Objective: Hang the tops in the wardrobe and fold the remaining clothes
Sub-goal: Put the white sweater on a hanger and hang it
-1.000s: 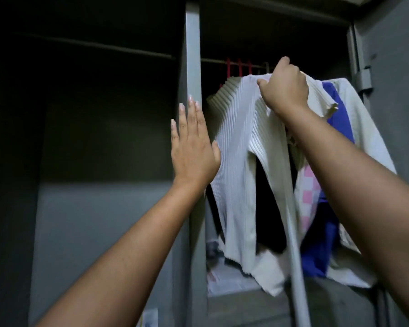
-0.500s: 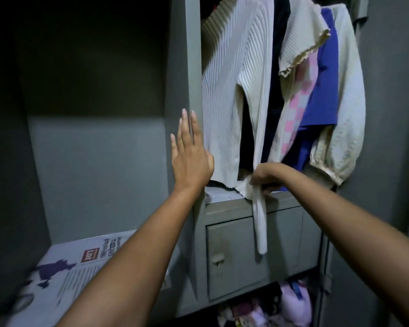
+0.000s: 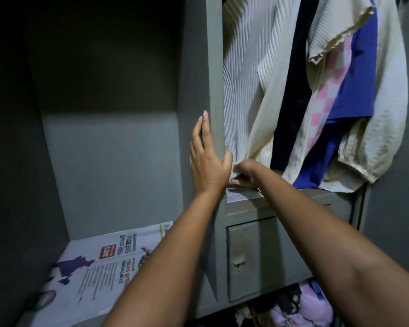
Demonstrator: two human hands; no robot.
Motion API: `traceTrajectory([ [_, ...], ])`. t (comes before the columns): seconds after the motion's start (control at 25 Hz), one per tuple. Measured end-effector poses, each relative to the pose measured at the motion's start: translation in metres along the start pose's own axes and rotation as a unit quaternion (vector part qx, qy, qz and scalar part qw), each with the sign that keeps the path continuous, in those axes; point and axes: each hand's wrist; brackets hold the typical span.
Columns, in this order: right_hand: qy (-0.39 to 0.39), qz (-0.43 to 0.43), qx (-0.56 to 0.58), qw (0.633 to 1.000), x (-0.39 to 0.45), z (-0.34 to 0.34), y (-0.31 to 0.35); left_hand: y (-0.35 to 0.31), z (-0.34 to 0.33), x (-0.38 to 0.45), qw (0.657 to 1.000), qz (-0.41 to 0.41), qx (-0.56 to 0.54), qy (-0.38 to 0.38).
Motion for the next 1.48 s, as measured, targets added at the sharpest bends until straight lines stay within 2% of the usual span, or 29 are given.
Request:
traceTrajectory([
  [0.08,0.014,-0.058,-0.056,0.997,-0.006,0.01,-0.013,0.0,0.0,0.001,1.0,0.008,0.015,0.005],
  [0.24,0.042,-0.074,-0.095,0.992,-0.035,0.04,-0.025,-0.003,0.005,-0.008,0.996,0.046,0.062,0.043],
  [0.36,0.013,-0.042,-0.108,0.993,-0.068,0.057,-0.041,0.003,0.018,-0.042,0.982,0.128,0.006,0.14],
  [0.44,-0.042,0.013,-0.079,0.996,-0.099,0.068,-0.059,0.009,0.031,-0.076,0.947,0.229,-0.096,0.203],
  [0.48,-0.071,0.033,-0.064,0.995,-0.12,0.072,-0.069,0.007,0.038,-0.091,0.918,0.288,-0.16,0.221],
  [0.56,-0.09,0.012,-0.047,0.995,-0.173,0.081,-0.096,-0.006,0.052,-0.122,0.857,0.38,-0.266,0.224],
  [0.64,-0.095,-0.017,-0.064,0.993,-0.223,0.091,-0.128,-0.029,0.065,-0.148,0.834,0.407,-0.305,0.214],
  [0.88,-0.168,-0.028,-0.043,0.984,-0.383,0.108,-0.201,-0.124,0.096,-0.213,0.795,0.393,-0.359,0.289],
  [1.04,-0.227,-0.028,-0.032,0.973,-0.507,0.136,-0.227,-0.227,0.099,-0.25,0.764,0.348,-0.392,0.376],
  [1.24,-0.364,-0.043,0.01,0.93,-0.678,0.196,-0.259,-0.375,0.092,-0.302,0.676,0.287,-0.466,0.493],
  [1.48,-0.462,-0.073,0.036,0.883,-0.849,0.229,-0.3,-0.523,0.089,-0.37,0.566,0.209,-0.524,0.601],
])
Point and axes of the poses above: each hand's wrist, its own x-axis towards the middle knuckle, its own z-axis out of the back of the hand, y = z × x, and after that the axes turned 10 degrees about y, right-handed
